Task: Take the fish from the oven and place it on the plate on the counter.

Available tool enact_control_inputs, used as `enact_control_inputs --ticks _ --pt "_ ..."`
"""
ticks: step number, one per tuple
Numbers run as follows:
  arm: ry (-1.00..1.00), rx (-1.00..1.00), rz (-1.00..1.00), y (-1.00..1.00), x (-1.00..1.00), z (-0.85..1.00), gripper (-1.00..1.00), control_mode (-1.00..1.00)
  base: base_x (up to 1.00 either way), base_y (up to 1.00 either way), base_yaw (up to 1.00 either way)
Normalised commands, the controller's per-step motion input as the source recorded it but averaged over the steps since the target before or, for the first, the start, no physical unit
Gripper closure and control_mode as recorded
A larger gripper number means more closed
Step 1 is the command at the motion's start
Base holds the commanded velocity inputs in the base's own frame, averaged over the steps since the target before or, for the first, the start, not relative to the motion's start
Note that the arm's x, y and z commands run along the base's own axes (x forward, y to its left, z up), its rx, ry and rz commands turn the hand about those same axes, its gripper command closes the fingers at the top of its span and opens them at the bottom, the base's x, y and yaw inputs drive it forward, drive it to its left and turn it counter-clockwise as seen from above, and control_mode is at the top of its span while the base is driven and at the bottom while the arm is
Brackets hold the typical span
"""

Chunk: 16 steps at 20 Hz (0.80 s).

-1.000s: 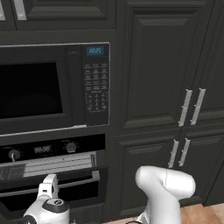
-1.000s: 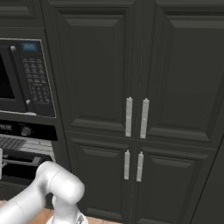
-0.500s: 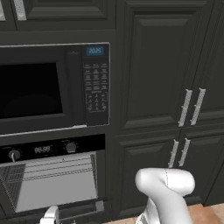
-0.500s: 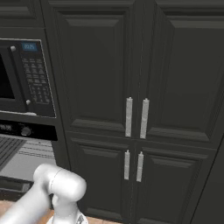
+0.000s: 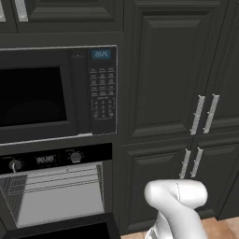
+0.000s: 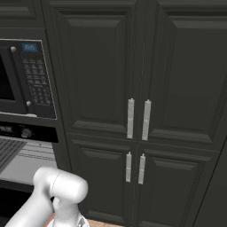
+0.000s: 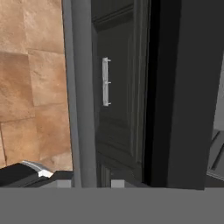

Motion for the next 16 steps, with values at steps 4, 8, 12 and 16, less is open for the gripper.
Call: enact_control_inputs --ticks 4,8,12,16 --pt "0.06 0.0 0.07 0.0 -0.37 -0.17 1.0 -1.0 0.0 0.0 0.0" --pt "0.0 0.0 0.02 0.0 -0.09 0.04 1.0 -1.0 0.0 0.0 0.0" --pt "-0.03 -0.04 0.0 0.0 -0.34 0.34 1.0 -1.0 0.0 0.0 0.0" --pt "-0.04 -0.05 0.03 0.0 -0.23 0.97 1.0 -1.0 0.0 0.0 0.0"
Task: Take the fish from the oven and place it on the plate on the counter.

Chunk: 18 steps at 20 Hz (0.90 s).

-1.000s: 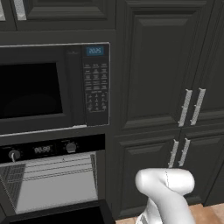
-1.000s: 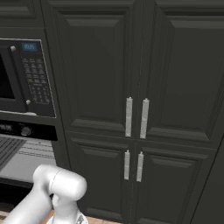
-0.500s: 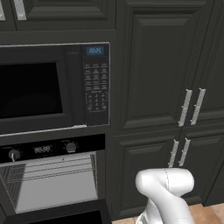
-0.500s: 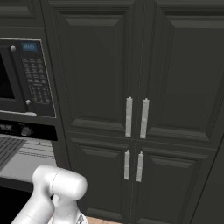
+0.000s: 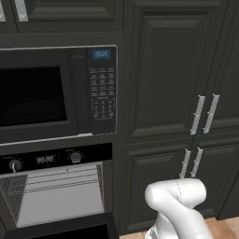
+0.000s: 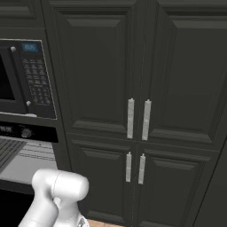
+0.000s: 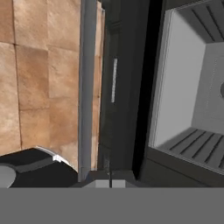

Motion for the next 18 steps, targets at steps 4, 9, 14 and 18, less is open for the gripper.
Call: enact_control_inputs --ticks 4,9,14,18 --pt "-0.07 -0.01 0.02 0.06 -0.31 1.0 1.0 -1.0 0.0 0.0 0.0" --pt "-0.03 0.0 0.0 0.04 -0.29 1.0 1.0 -1.0 0.0 0.0 0.0" --pt "0.0 0.03 0.08 0.0 -0.23 0.98 1.0 -1.0 0.0 0.0 0.0" --pt "-0.02 0.16 0.11 -0.07 -0.43 0.58 1.0 -1.0 0.0 0.0 0.0"
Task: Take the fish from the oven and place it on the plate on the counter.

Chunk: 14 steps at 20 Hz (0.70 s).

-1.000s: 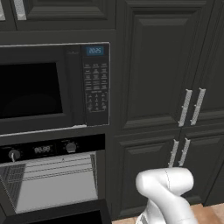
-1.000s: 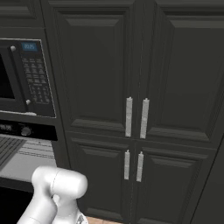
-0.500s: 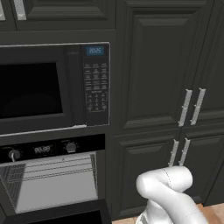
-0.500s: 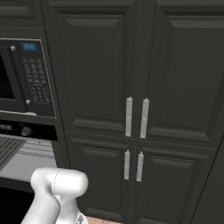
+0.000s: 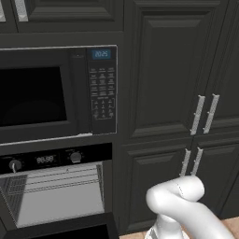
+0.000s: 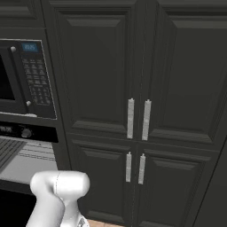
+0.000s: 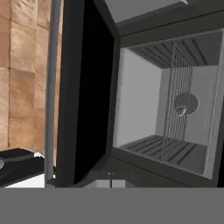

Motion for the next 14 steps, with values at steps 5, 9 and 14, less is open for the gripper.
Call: enact_control_inputs --ticks 5,9,14 --pt "-0.02 0.2 0.09 -0.17 -0.11 0.65 1.0 -1.0 0.0 0.0 0.0" --pt "-0.05 0.14 0.0 -0.12 0.0 0.71 1.0 -1.0 0.0 0.0 0.0" --pt "0.02 0.02 0.0 0.0 0.19 0.54 1.0 -1.0 0.0 0.0 0.0"
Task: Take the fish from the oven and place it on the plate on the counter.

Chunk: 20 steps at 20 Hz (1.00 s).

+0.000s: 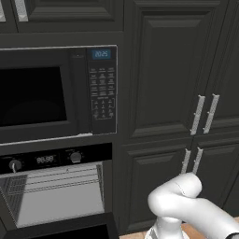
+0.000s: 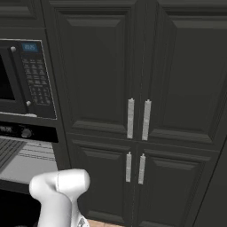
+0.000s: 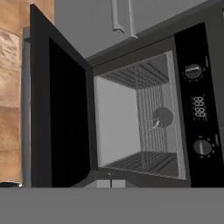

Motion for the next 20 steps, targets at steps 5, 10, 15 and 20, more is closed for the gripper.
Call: enact_control_inputs --ticks 5,10,15,20 --pt "0.23 0.0 0.0 0.0 0.89 0.17 1.0 -1.0 0.0 0.0 0.0" --pt "0.22 0.0 0.0 0.0 1.0 0.01 1.0 -1.0 0.0 0.0 0.0" --pt "0.13 0.0 0.0 0.0 0.77 0.04 1.0 -1.0 0.0 0.0 0.0" --pt "-0.01 -0.03 0.0 0.0 0.38 -0.06 1.0 -1.0 0.0 0.0 0.0"
